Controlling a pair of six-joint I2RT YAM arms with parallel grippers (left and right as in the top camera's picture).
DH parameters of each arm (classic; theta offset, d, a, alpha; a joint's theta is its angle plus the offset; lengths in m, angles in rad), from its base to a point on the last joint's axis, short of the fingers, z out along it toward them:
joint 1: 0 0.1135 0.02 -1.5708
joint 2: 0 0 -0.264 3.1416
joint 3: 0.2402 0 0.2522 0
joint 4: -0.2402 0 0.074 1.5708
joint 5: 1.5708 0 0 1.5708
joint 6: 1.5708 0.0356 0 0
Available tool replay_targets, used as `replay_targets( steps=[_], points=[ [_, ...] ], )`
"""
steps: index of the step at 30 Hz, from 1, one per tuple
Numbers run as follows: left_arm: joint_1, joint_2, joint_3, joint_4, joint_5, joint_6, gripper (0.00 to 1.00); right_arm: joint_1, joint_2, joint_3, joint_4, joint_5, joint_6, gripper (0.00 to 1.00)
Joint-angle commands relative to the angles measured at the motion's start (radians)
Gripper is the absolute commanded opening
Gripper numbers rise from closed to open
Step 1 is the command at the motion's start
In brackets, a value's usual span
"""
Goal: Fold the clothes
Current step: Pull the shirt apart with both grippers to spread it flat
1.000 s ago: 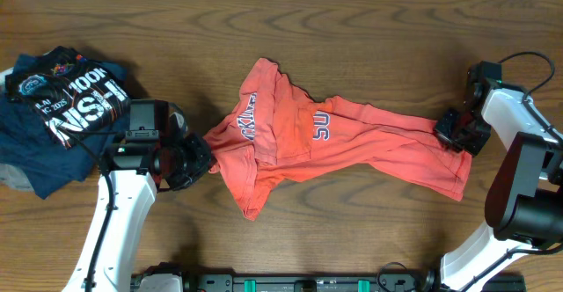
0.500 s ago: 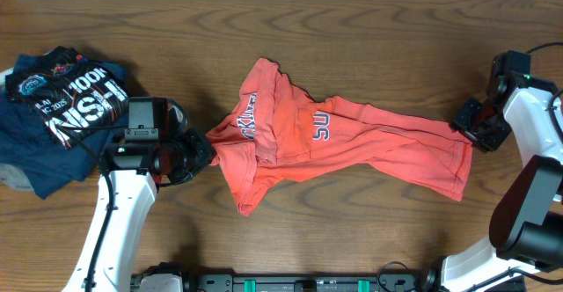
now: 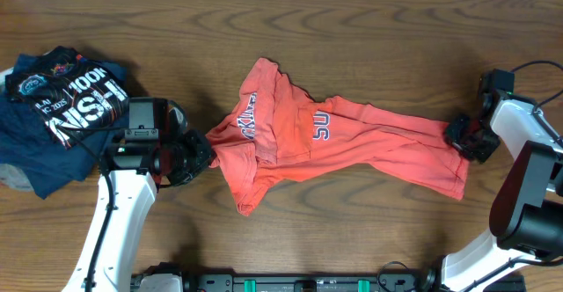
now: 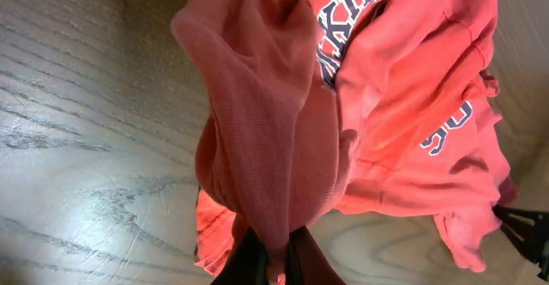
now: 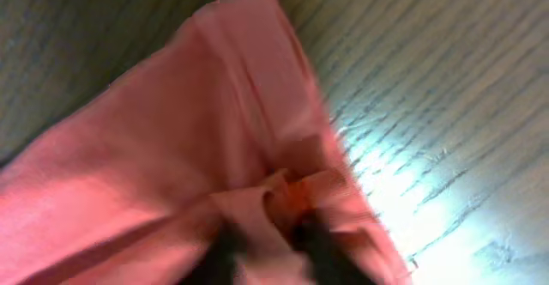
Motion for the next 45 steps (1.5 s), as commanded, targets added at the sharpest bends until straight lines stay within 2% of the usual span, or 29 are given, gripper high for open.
replay_targets(
  steps=[1,5,8,11,13,16,20,21,22,26,28,31,35,37,40,45],
  points=[
    [0.003,0.005,0.006,0.005,-0.008,0.014,0.06,-0.007,0.002,-0.013,0.001,0.003,0.018,0.01],
    [0.003,0.002,0.02,0.077,0.0,0.014,0.06,-0.007,-0.042,0.069,-0.05,-0.001,0.008,0.01],
    [0.003,0.003,0.08,0.153,0.02,0.008,0.06,-0.007,-0.081,0.214,-0.098,-0.005,-0.019,0.02],
    [0.006,0.003,0.19,0.254,0.053,-0.011,0.06,-0.007,-0.098,0.41,-0.135,-0.005,-0.082,0.06],
    [0.013,0.005,0.277,0.324,0.052,-0.027,0.06,-0.007,-0.098,0.538,-0.163,-0.005,-0.133,0.01],
    [0.046,0.006,0.397,0.423,0.051,-0.056,0.06,-0.008,-0.098,0.684,-0.211,0.0,-0.18,0.01],
    [0.105,0.005,0.49,0.427,0.077,-0.089,0.06,-0.008,-0.098,0.782,-0.341,0.064,-0.196,0.03],
    [0.113,0.003,0.491,0.409,0.112,-0.089,0.06,-0.008,-0.098,0.782,-0.375,0.099,-0.196,0.08],
    [0.114,0.004,0.491,0.376,0.14,-0.088,0.06,-0.008,-0.098,0.777,-0.417,0.146,-0.195,0.08],
    [0.08,0.025,0.489,0.101,0.176,-0.027,0.06,-0.011,-0.096,0.697,-0.506,0.276,-0.195,0.1],
    [0.051,0.047,0.486,-0.033,0.176,0.034,0.06,-0.013,-0.096,0.634,-0.506,0.301,-0.195,0.19],
    [0.003,0.089,0.476,-0.187,0.176,0.128,0.06,-0.019,-0.096,0.551,-0.489,0.31,-0.188,0.26],
    [-0.04,0.141,0.457,-0.302,0.175,0.206,0.06,-0.036,-0.096,0.475,-0.485,0.367,-0.119,0.35],
    [-0.054,0.167,0.447,-0.346,0.175,0.229,0.06,-0.048,-0.096,0.456,-0.499,0.327,-0.122,0.35],
    [-0.069,0.199,0.426,-0.394,0.16,0.253,0.06,-0.053,-0.096,0.428,-0.552,0.159,-0.189,0.36],
    [-0.07,0.233,0.416,-0.405,0.051,0.253,0.06,-0.045,-0.096,0.296,-0.521,0.013,-0.232,0.42]
  ],
)
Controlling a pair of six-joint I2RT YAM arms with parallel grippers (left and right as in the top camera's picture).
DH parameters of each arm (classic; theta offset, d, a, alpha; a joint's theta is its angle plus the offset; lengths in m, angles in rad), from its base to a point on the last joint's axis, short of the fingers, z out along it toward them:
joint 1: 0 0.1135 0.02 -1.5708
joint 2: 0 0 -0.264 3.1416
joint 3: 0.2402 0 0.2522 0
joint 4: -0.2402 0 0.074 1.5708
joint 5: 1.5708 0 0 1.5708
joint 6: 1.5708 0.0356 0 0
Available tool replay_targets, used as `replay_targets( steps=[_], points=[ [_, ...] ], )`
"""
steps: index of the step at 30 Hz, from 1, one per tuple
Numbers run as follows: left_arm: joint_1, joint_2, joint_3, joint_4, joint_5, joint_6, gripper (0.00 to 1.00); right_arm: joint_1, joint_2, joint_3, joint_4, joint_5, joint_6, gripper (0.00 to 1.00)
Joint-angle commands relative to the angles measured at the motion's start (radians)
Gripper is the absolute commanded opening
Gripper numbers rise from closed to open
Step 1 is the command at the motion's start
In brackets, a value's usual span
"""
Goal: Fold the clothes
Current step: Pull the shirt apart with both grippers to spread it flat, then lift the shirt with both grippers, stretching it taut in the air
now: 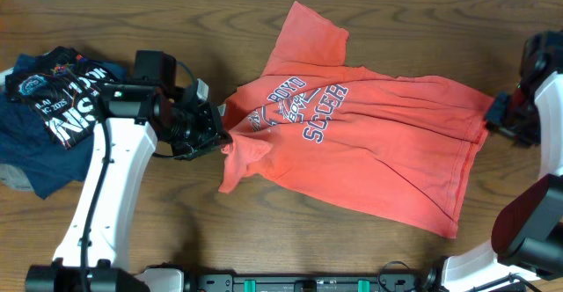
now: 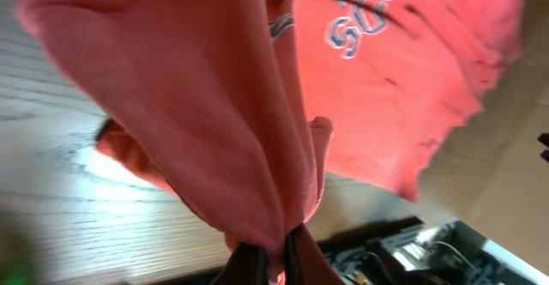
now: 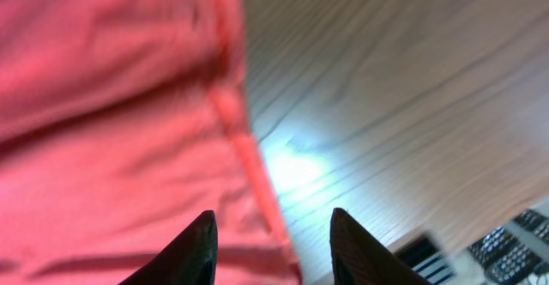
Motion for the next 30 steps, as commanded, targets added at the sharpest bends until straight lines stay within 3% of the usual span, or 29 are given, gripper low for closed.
replay_targets(
  steps=[1,9,16,19,22,30],
  points=[
    [-0.001,0.018,-0.006,-0.002,-0.097,0.035,0.06,0.004,-0.002,-0.105,0.033,-0.132,-0.036,0.42],
    [-0.001,0.029,-0.006,0.007,-0.136,0.036,0.06,0.005,-0.002,-0.393,0.104,-0.21,-0.036,0.43],
    [-0.001,0.029,-0.006,0.017,-0.136,0.035,0.06,0.004,-0.002,-0.586,0.268,-0.21,0.017,0.44],
    [-0.001,0.029,-0.006,0.018,-0.136,0.035,0.06,0.004,-0.002,-0.632,0.365,-0.207,0.032,0.33],
    [-0.001,0.029,-0.006,0.03,-0.136,0.035,0.06,0.003,-0.002,-0.653,0.46,-0.203,0.054,0.01],
    [-0.001,0.032,-0.006,0.137,-0.141,0.036,0.06,-0.014,-0.002,-0.643,0.803,-0.185,0.066,0.01]
  ],
)
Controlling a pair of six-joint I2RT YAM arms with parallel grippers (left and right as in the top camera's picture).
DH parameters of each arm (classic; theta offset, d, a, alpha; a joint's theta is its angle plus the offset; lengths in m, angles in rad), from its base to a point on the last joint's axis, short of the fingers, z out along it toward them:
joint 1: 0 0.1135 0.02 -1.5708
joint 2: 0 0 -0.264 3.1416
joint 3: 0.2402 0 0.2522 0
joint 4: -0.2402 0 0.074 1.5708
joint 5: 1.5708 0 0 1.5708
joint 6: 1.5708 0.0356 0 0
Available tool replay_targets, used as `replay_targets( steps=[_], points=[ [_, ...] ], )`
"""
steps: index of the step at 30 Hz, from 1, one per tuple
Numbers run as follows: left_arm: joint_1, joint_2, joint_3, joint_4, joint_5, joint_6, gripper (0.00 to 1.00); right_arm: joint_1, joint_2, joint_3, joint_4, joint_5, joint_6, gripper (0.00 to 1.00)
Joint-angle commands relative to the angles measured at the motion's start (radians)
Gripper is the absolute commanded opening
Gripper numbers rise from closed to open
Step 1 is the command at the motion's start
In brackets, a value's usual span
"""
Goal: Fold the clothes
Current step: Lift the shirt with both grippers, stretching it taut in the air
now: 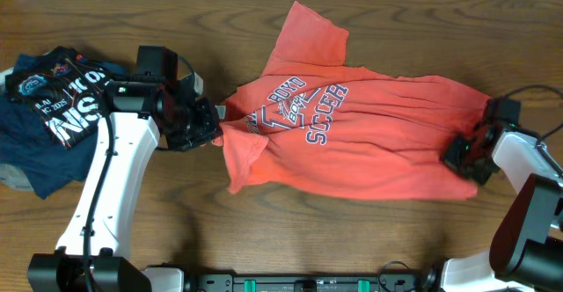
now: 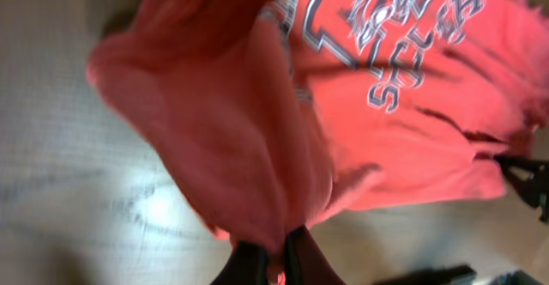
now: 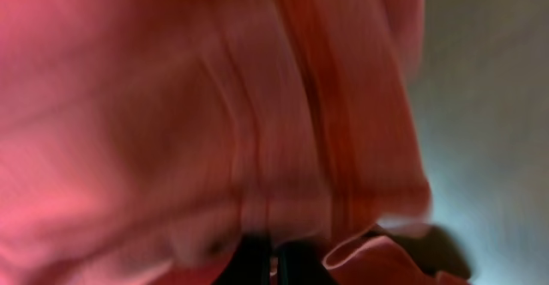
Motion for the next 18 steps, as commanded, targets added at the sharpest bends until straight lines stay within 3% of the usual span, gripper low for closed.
replay_targets(
  steps=[1,6,8,11,18],
  points=[
    [-0.002,0.011,-0.006,0.052,-0.013,0.016,0.06,-0.019,0.071,-0.017,0.105,0.027,0.018,0.01],
    [-0.011,0.022,-0.016,0.198,-0.013,0.016,0.06,-0.025,0.071,0.114,0.118,0.016,-0.006,0.03],
    [-0.03,0.034,-0.017,0.25,-0.013,0.016,0.06,-0.023,0.071,0.17,0.071,0.005,-0.032,0.1],
    [-0.061,0.058,-0.017,0.288,-0.013,0.016,0.06,-0.023,0.07,0.241,-0.091,0.006,-0.046,0.39],
    [-0.085,0.095,-0.017,0.246,-0.023,0.017,0.06,-0.047,0.012,0.291,-0.394,0.081,0.035,0.47]
  ],
)
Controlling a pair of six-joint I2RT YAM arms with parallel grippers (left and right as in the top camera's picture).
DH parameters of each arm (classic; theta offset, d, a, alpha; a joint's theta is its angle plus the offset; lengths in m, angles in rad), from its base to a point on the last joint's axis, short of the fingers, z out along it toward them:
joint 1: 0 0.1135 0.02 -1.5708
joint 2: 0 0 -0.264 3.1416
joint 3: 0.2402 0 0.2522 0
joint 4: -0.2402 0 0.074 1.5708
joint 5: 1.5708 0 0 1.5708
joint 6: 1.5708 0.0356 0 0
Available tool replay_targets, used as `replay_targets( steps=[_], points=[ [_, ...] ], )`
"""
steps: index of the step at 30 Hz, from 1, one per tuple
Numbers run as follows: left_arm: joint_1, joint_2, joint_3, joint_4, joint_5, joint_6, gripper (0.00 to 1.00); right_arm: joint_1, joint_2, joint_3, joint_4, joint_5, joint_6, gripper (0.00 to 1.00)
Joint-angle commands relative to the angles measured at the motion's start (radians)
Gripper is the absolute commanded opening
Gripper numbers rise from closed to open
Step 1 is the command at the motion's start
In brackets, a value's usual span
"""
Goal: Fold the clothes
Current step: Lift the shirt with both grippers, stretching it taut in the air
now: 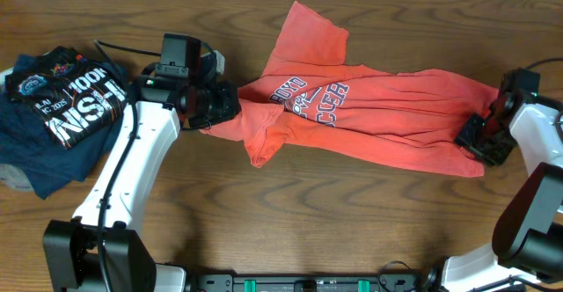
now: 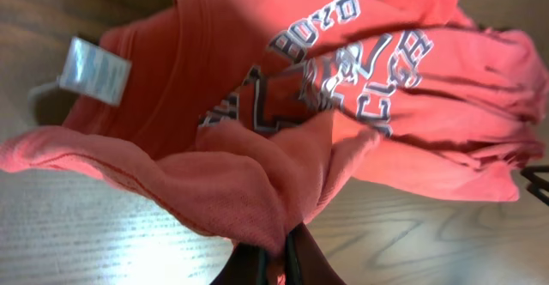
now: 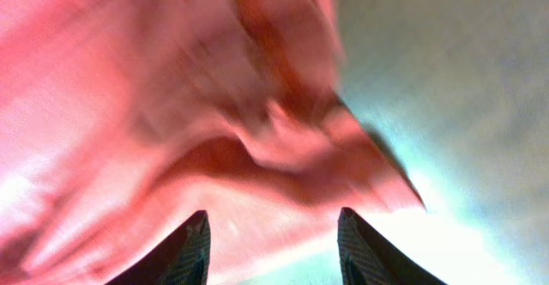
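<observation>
An orange T-shirt (image 1: 369, 116) with blue lettering lies spread across the middle of the wooden table, its hem toward the right. My left gripper (image 1: 222, 107) is shut on a bunched fold at the shirt's left, collar end; the wrist view shows the cloth (image 2: 257, 199) pinched between the fingers and a white label (image 2: 90, 70). At the shirt's right end my right gripper (image 1: 479, 138) is open. In its blurred wrist view the fingers (image 3: 193, 246) stand wide apart over the orange fabric (image 3: 171, 105).
A pile of dark navy printed clothes (image 1: 62, 98) lies at the left edge of the table (image 1: 290, 230). A cable (image 1: 123, 50) runs behind the left arm. The table's far edge runs along the top of the overhead view.
My left gripper has moved up and right with the collar end, bunching the shirt's left side. My right gripper has opened and let go of the shirt's right end.
First the shirt lay crumpled, held at both ends. Then it was stretched out wide, with the right gripper open beside the hem. Then both grippers were shut on it, the shirt lying flatter. Now the left holds it further back and the right is open.
</observation>
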Motion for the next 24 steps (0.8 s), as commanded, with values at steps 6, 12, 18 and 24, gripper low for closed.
replay_targets(
  steps=[6,12,18,24],
  points=[
    [0.001,0.006,-0.007,-0.084,-0.096,0.014,0.06,-0.068,-0.055,-0.068,-0.059,0.05,0.079,0.49],
    [0.001,0.006,-0.007,-0.11,-0.096,0.014,0.06,-0.112,-0.055,-0.211,0.158,0.053,0.092,0.52],
    [0.001,0.006,-0.007,-0.111,-0.095,0.014,0.06,-0.111,-0.055,-0.276,0.278,0.052,0.093,0.52],
    [0.001,0.006,-0.007,-0.111,-0.096,0.014,0.07,-0.103,-0.055,-0.288,0.344,0.048,0.092,0.33]
  ],
)
